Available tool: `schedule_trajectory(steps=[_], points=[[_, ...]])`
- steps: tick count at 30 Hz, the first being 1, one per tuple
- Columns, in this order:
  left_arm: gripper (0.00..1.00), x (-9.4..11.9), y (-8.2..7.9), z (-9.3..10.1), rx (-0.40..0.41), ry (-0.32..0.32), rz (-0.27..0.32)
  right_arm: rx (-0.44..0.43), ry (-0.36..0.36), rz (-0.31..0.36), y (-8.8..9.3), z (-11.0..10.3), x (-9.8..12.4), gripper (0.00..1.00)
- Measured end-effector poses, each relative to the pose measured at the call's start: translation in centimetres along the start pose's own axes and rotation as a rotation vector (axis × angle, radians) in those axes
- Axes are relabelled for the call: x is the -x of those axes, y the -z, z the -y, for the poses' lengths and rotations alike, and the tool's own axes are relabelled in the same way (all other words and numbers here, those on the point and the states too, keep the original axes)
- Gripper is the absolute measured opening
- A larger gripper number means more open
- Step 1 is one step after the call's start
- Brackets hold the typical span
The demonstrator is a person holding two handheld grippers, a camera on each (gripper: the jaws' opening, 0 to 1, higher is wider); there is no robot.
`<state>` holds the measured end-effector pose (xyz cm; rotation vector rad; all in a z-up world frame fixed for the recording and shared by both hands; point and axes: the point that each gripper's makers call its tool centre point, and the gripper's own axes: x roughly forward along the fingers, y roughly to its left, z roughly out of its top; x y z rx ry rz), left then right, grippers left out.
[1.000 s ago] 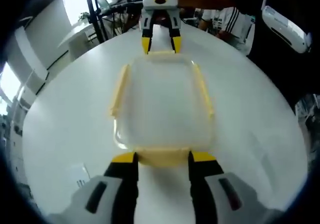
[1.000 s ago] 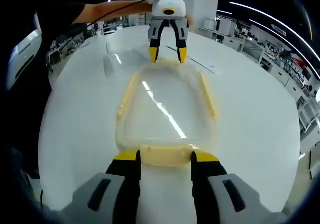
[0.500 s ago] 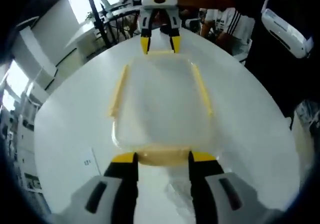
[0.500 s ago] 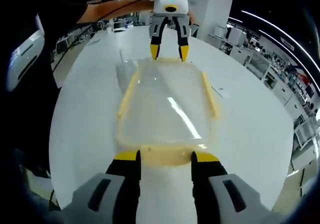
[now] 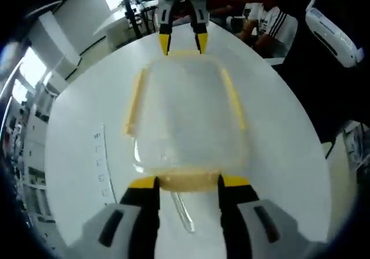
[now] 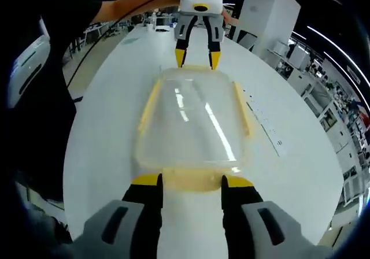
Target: Snap each plastic latch of the storage box into its locked position after aligning the lid with the box until every specified latch is closed and the lid sits flush.
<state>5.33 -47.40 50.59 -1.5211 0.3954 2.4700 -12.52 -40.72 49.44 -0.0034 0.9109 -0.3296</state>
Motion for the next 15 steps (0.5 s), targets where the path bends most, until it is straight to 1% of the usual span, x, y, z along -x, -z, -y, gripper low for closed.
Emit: schedule_trajectory(steps=[2,3,8,12,15], points=[[0.39,0.5,0.9,0.5,0.015,-0.010,-0.002,0.013,-0.008,-0.001,-0.6,-0.1,-0.5,0.40],[0.39,0.9,1.7,1.0,0.028,-0.016,-0.005,0.025,-0.022,-0.003,-1.5,-0.3,-1.2,0.40],[0.39,2.0,4.5,2.5,0.078,-0.035,-0.015,0.068,-0.059,-0.017,-3.5,-0.5,-3.2,0.40],[0.39,2.6,6.4,3.1,0.110,-0.049,-0.017,0.095,-0.079,-0.026,-4.8,-0.4,-4.6,0.40],[0.39,2.9,7.4,3.4,0.132,-0.053,-0.021,0.109,-0.093,-0.028,-5.6,-0.2,-5.3,0.39]])
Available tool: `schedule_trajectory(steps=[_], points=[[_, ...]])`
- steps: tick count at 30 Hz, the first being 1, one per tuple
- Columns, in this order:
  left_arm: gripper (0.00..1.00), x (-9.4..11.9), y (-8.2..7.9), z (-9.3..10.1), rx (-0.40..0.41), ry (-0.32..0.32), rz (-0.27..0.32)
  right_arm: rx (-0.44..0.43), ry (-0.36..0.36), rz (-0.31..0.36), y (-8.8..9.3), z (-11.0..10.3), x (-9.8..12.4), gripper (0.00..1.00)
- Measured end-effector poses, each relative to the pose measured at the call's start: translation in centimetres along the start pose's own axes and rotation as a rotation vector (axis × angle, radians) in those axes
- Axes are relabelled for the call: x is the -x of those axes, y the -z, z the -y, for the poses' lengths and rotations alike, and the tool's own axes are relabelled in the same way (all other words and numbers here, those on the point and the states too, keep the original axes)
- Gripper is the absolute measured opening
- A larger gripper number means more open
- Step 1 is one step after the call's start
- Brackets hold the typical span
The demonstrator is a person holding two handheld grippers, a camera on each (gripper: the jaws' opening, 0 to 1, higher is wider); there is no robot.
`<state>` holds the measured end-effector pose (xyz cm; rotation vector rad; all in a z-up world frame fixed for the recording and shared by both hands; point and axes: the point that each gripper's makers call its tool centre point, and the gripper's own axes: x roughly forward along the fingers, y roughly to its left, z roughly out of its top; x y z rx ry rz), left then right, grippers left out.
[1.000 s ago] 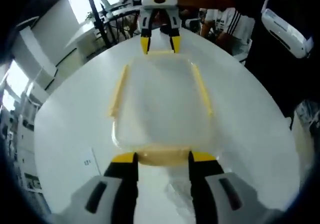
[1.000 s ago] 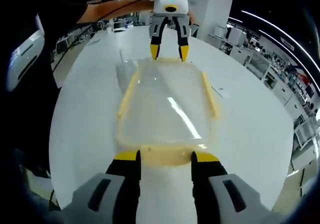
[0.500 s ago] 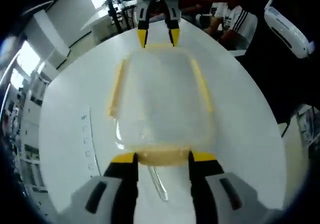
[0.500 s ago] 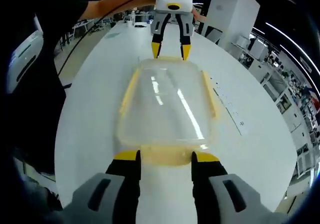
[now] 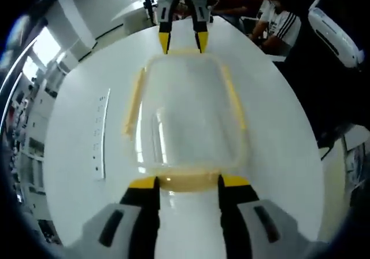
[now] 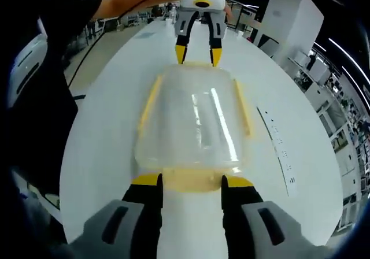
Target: Snap each plastic latch of the storage box into its locked position after aligning the lid with the box until every specified latch is closed and the lid sits flush.
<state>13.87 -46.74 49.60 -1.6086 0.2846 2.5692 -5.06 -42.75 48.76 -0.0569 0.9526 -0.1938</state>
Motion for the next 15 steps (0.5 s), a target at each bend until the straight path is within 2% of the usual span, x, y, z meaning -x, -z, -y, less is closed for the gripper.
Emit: schedule_trajectory(steps=[9,15], points=[[0.39,0.0,2.6,-0.1,0.045,-0.014,0.000,0.033,-0.035,-0.035,-1.2,1.0,-2.1,0.39],[0.39,-0.2,4.0,-0.6,0.069,-0.023,-0.020,0.056,-0.058,-0.060,-1.7,1.9,-3.4,0.39]])
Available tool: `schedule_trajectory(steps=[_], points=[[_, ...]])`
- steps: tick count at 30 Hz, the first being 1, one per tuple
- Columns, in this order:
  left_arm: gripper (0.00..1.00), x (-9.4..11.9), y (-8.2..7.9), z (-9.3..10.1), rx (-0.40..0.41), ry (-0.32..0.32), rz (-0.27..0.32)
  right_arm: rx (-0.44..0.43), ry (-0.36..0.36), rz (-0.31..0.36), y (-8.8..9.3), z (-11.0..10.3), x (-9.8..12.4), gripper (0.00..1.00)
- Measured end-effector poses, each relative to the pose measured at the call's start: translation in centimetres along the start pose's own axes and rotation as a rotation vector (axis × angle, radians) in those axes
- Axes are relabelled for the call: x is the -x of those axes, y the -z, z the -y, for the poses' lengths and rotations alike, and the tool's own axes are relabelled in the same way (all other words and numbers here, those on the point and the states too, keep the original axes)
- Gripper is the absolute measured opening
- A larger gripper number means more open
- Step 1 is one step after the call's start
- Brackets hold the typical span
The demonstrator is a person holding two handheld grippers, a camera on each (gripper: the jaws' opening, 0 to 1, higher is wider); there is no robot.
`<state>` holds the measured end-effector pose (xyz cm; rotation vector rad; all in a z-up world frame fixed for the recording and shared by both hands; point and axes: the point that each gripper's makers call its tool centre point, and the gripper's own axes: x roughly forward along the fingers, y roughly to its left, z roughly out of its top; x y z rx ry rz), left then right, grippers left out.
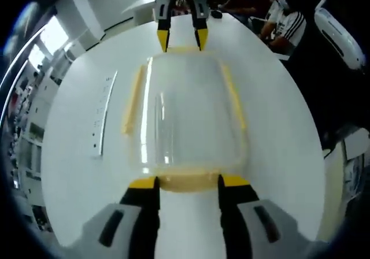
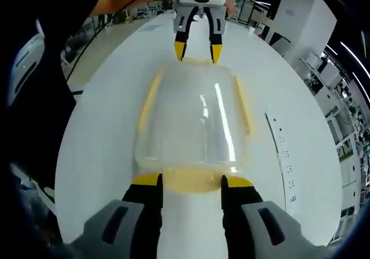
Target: Snap each plastic latch of the storage box into its locked position after aligning the lid with the box until every specified latch is closed and the lid sits flush.
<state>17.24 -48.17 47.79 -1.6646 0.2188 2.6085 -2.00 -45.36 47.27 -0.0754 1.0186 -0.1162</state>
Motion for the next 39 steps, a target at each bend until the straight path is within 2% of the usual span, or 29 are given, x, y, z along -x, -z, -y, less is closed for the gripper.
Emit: schedule_trajectory(steps=[5,9,17,29,35,36,37,39], points=[[0.39,-0.2,0.7,-0.1,0.014,-0.004,-0.002,0.018,-0.021,-0.022,-0.1,0.6,-0.8,0.40],[0.39,-0.4,1.2,-0.1,0.042,0.004,-0.005,0.019,-0.034,-0.010,-0.3,0.9,-0.9,0.40],[0.39,-0.4,1.1,0.2,0.054,0.012,0.003,0.030,-0.060,-0.046,-0.2,1.0,-1.0,0.40],[0.39,-0.8,0.7,0.1,0.072,0.016,0.037,0.033,-0.060,-0.076,0.5,1.5,-1.2,0.40],[0.39,-1.0,0.9,0.1,0.069,0.024,0.032,0.031,-0.059,-0.077,0.5,1.3,-1.2,0.40],[0.39,-1.1,1.2,-0.3,0.030,0.009,0.018,0.025,-0.057,-0.070,0.4,1.4,-1.3,0.40],[0.39,-1.3,1.2,-0.2,0.054,0.018,0.020,0.023,-0.057,-0.072,0.4,1.4,-1.3,0.40],[0.39,-1.2,1.1,-0.1,0.047,0.019,0.017,0.025,-0.058,-0.076,0.5,1.3,-1.4,0.40]])
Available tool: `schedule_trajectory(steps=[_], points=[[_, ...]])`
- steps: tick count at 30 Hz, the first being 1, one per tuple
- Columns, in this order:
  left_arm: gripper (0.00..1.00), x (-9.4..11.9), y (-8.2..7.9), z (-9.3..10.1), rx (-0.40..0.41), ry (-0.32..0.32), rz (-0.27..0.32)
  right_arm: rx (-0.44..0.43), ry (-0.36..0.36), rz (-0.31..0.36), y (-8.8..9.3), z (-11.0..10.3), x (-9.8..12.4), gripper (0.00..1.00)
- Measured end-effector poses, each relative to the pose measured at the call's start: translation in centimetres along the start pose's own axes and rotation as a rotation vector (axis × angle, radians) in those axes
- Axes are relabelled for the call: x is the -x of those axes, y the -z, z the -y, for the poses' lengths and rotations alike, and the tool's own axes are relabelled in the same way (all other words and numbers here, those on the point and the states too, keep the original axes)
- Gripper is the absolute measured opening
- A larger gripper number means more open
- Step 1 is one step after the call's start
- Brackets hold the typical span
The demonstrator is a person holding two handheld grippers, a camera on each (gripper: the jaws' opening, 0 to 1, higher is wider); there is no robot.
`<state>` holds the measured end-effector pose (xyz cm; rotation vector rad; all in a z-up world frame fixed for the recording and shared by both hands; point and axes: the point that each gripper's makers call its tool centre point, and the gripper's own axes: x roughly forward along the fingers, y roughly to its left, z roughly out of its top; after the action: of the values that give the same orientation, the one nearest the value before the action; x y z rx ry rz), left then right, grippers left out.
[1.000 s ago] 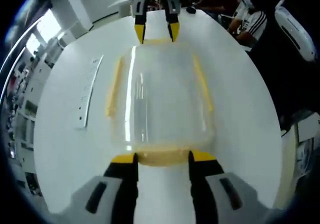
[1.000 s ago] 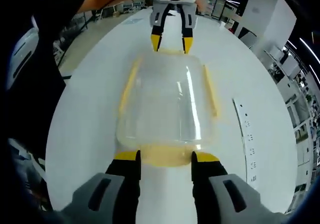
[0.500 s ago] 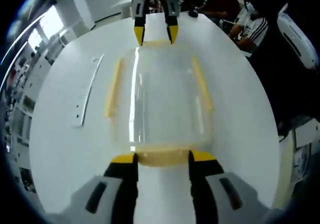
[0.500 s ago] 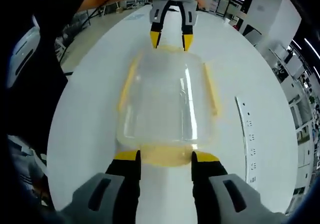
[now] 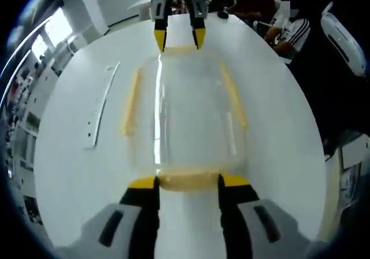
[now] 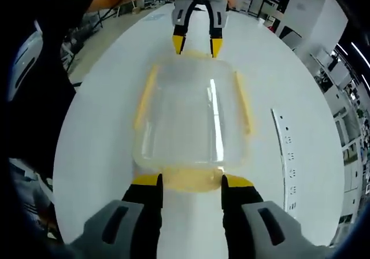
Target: Snap each plastic latch of the storage box into its locked position after aligning the lid with the box until every specified latch is closed and the lid sits flush.
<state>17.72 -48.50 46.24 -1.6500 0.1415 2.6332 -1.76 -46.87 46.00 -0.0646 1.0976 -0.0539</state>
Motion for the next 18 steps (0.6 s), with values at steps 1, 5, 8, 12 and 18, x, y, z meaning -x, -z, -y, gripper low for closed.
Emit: schedule_trajectory(steps=[1,5,8,12,18], points=[[0.39,0.03,-0.02,-0.05,-0.002,-0.002,-0.001,0.000,0.001,-0.003,0.07,-0.06,-0.10,0.40],[0.39,-0.09,0.04,0.02,0.006,0.001,0.002,-0.002,-0.003,-0.003,0.12,-0.05,-0.16,0.40],[0.39,-0.13,0.01,0.17,0.007,0.004,0.005,0.000,-0.003,-0.009,0.15,-0.04,-0.18,0.40],[0.39,-0.29,0.03,0.19,0.001,0.004,0.005,-0.002,-0.004,-0.011,0.22,-0.02,-0.30,0.40],[0.39,-0.30,0.10,0.00,0.005,-0.007,0.026,-0.003,0.006,-0.020,0.40,-0.01,-0.70,0.40]])
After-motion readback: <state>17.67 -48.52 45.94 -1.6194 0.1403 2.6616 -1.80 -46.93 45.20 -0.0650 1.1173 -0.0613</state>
